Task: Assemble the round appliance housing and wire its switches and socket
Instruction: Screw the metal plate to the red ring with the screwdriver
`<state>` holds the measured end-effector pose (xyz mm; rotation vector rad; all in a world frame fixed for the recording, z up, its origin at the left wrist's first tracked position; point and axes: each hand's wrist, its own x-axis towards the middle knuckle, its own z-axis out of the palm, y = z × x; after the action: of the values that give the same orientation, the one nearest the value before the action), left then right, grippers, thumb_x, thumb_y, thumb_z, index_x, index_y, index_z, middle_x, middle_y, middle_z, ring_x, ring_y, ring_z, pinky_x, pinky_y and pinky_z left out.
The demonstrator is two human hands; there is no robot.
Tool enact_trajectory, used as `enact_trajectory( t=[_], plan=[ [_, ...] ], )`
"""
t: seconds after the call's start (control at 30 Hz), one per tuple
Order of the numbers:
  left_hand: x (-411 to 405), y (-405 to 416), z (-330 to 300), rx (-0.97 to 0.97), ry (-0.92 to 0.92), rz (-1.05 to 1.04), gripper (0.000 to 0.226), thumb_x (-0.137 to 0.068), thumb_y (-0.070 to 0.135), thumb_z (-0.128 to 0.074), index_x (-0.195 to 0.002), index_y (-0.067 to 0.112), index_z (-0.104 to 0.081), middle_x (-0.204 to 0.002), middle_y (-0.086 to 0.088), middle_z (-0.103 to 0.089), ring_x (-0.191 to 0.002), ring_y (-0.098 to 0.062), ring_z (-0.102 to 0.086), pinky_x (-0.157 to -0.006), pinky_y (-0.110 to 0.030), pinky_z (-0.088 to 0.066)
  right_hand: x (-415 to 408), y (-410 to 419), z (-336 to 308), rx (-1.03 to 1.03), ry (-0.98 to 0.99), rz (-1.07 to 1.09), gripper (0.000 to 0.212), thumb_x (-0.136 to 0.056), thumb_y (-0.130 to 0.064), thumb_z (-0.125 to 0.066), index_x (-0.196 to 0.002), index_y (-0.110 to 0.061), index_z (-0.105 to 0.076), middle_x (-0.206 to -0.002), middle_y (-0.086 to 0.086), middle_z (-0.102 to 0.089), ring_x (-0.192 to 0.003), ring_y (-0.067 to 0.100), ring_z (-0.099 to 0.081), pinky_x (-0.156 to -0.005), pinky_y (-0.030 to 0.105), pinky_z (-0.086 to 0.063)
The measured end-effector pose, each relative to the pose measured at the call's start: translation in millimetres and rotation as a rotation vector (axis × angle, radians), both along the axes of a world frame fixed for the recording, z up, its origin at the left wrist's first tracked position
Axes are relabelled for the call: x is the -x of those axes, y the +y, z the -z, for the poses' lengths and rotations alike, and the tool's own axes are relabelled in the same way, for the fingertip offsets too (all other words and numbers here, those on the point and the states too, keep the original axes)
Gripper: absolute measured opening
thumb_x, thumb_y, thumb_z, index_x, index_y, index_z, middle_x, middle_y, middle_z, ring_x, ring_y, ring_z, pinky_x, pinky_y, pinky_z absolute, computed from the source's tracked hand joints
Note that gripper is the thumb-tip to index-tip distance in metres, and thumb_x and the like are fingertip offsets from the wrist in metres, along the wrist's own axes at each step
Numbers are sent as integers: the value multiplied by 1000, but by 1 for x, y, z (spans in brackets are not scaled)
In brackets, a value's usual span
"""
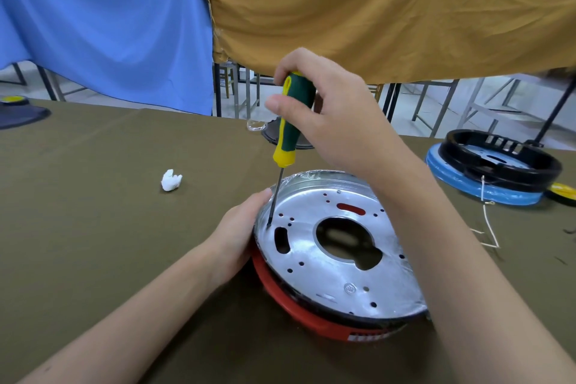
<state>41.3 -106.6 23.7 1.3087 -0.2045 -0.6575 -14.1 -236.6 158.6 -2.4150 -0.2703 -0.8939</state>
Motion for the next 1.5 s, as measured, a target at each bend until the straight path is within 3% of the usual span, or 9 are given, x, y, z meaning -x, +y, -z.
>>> enact_trajectory(
  t=[0.13,0.33,0.47,0.63,0.87,1.03,1.2,1.37,1.5],
  plan=[
    [-1,0,0,-3,3,-1,31,-93,45,-59,-90,23,-80,-101,-6,-77,-90,-21,-74,-75,-34,-53,-5,7,6,92,-97,202,37,-94,-54,-56,-104,-18,-58,-78,-6,-47,-72,16,-47,-63,30,-33],
    [-1,1,1,-2,-10,12,30,-93,46,-57,-92,25,-79,-103,-5,-76,-93,-20,-74,-73,-32,-54,-2,0,2,-114,59,-56,42,-99,-14,-37,-139,-21,-48,-111,-6,-52,-90,3,-50,-79,20,-41],
    [-1,0,1,-7,-2,8,31,-93,46,-57,-92,26,-80,-102,-5,-76,-92,-21,-74,-75,-33,-54,0,-7,1,-118,29,-79,24,-99,-23,-54,-123,-21,-54,-84,-13,-49,-60,2,-42,-61,15,-34],
    [-2,0,2,-21,-14,4,30,-93,46,-57,-90,26,-80,-101,-5,-77,-91,-20,-74,-76,-34,-54,-7,4,5,60,-104,166,36,-92,-52,-61,-105,-18,-58,-81,-3,-50,-71,13,-45,-63,28,-37],
    [-1,1,1,-6,-14,20,32,-94,47,-56,-99,24,-78,-106,-6,-76,-97,-23,-73,-83,-37,-53,-1,-4,-1,-134,34,-63,37,-99,-12,-43,-131,-21,-59,-82,-26,-49,-65,-12,-49,-61,7,-34],
    [-1,1,0,-5,-11,14,32,-94,45,-55,-94,24,-79,-103,-6,-76,-93,-22,-74,-76,-34,-54,-3,-2,1,-53,-20,-7,18,-98,-26,-57,-115,-23,-63,-90,-6,-52,-63,0,-45,-65,18,-32],
    [-1,1,0,-11,-11,9,32,-95,44,-55,-90,25,-80,-102,-5,-77,-91,-20,-74,-74,-33,-53,-6,8,4,86,-116,229,31,-96,-49,-56,-107,-20,-61,-87,-5,-43,-74,15,-47,-66,29,-37],
    [-1,1,0,2,-9,34,32,-95,46,-54,-98,26,-78,-106,-6,-76,-96,-22,-73,-79,-36,-53,-3,4,0,-133,12,-30,34,-101,-17,-40,-127,-22,-62,-90,-17,-52,-73,-7,-50,-64,10,-35],
    [-1,0,0,-2,4,12,32,-94,45,-56,-94,23,-79,-104,-7,-76,-94,-23,-74,-79,-36,-53,-3,0,-1,-91,-18,-30,16,-98,-26,-56,-112,-22,-65,-82,-11,-51,-63,-3,-46,-61,12,-31]
  ],
)
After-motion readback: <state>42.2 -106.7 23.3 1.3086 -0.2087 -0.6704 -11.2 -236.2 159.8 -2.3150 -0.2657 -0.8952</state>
